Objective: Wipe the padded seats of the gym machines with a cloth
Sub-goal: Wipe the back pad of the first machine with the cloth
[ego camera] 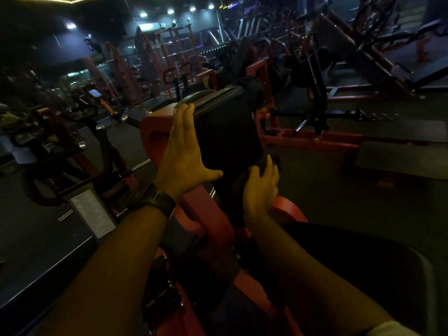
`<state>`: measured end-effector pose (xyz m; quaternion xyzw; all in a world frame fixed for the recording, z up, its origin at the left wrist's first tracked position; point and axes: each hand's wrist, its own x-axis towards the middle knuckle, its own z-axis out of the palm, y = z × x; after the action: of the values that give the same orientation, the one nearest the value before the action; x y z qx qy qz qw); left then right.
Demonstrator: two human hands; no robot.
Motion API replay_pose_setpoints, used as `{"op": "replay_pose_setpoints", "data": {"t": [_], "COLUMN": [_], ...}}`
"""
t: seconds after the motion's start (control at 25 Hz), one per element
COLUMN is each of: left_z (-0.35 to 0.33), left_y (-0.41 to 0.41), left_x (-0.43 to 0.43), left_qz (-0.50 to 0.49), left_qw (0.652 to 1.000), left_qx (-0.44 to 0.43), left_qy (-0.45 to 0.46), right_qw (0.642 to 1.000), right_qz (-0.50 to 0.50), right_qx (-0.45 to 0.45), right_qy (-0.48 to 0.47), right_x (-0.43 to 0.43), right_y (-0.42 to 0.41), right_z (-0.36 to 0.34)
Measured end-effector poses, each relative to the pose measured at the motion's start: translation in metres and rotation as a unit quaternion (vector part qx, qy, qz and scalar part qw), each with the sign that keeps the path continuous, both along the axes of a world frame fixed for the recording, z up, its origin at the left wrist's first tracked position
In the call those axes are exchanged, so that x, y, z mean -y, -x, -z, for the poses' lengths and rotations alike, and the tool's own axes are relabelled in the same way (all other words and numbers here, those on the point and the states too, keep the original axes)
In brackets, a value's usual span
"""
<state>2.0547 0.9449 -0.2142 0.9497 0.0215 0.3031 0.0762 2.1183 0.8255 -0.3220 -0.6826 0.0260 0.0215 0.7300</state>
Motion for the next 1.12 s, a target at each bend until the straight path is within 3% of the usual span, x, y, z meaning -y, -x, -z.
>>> {"op": "replay_pose_setpoints", "data": {"t": [0.04,0.08,0.16,0.2,0.24,0.28,0.32,0.36,0.4,0.44,0.52,0.56,0.64,0.68,0.72,0.76,0.84,0.88,0.96,1.0,1.04,1.12], "left_z": [0.000,0.000,0.000,0.000,-0.001,-0.001,-0.001,-0.001,-0.001,-0.001,-0.001,-0.002,-0.002,-0.002,-0.001,-0.001,-0.002,-0.002,-0.003,-0.003,-0.003,-0.003], "left_y": [0.000,0.000,0.002,0.002,0.002,0.002,0.002,0.003,0.003,0.002,0.003,0.005,0.004,0.004,0.004,0.004,0.004,0.004,0.004,0.004,0.003,0.002], "left_x": [0.000,0.000,0.001,0.002,0.003,0.003,0.002,0.001,0.001,0.002,0.004,0.006,0.010,0.011,0.011,0.012,0.014,0.016,0.018,0.019,0.019,0.019], "left_qz": [-0.001,0.000,0.003,0.001,-0.003,-0.005,-0.004,-0.005,-0.006,-0.007,-0.013,-0.023,-0.035,-0.036,-0.035,-0.035,-0.042,-0.045,-0.050,-0.052,-0.054,-0.056], "left_qw": [1.000,1.000,1.000,1.000,1.000,1.000,1.000,1.000,1.000,1.000,1.000,1.000,0.999,0.999,0.999,0.999,0.998,0.998,0.997,0.997,0.997,0.997], "left_qx": [-0.002,-0.001,0.003,0.004,0.002,-0.001,-0.003,-0.003,-0.001,0.000,-0.001,-0.003,-0.007,-0.008,-0.007,-0.007,-0.010,-0.010,-0.013,-0.015,-0.016,-0.015], "left_qy": [0.000,0.001,0.004,0.005,0.007,0.009,0.012,0.012,0.012,0.012,0.017,0.021,0.021,0.023,0.027,0.032,0.041,0.043,0.049,0.051,0.051,0.047], "right_qw": [1.000,0.989,0.922,0.915,0.944,0.980,0.997,0.999,0.998,0.981,0.926,0.938,0.997,0.999,0.999,0.992,0.942,0.939,0.996,1.000,0.999,0.973], "right_qz": [-0.001,0.000,-0.018,-0.011,0.014,0.038,0.042,0.042,0.039,0.021,-0.023,-0.018,0.027,0.035,0.024,0.013,-0.043,-0.049,-0.006,0.000,-0.009,-0.048], "right_qx": [0.004,0.127,0.362,0.382,0.316,0.194,0.064,0.003,0.052,0.175,0.354,0.329,0.071,-0.030,-0.021,0.102,0.308,0.315,0.085,-0.026,-0.035,0.203], "right_qy": [0.030,0.075,0.139,0.132,0.097,0.032,-0.013,-0.007,0.028,0.075,0.128,0.112,-0.010,-0.007,0.019,0.069,0.129,0.128,0.030,0.014,0.029,0.096], "right_x": [-0.001,-0.003,-0.003,0.002,0.000,-0.003,-0.007,-0.010,-0.012,-0.014,-0.005,-0.001,-0.001,0.000,0.000,-0.001,0.004,0.010,0.007,0.007,0.007,0.005], "right_y": [0.013,0.028,0.040,0.026,0.010,0.002,0.005,0.017,0.031,0.047,0.042,0.022,-0.003,0.000,0.010,0.024,0.029,0.012,-0.012,-0.008,0.003,0.039], "right_z": [-0.001,0.009,0.036,0.039,0.040,0.034,0.023,0.012,0.011,0.021,0.048,0.053,0.045,0.034,0.029,0.032,0.054,0.060,0.058,0.048,0.041,0.052]}}
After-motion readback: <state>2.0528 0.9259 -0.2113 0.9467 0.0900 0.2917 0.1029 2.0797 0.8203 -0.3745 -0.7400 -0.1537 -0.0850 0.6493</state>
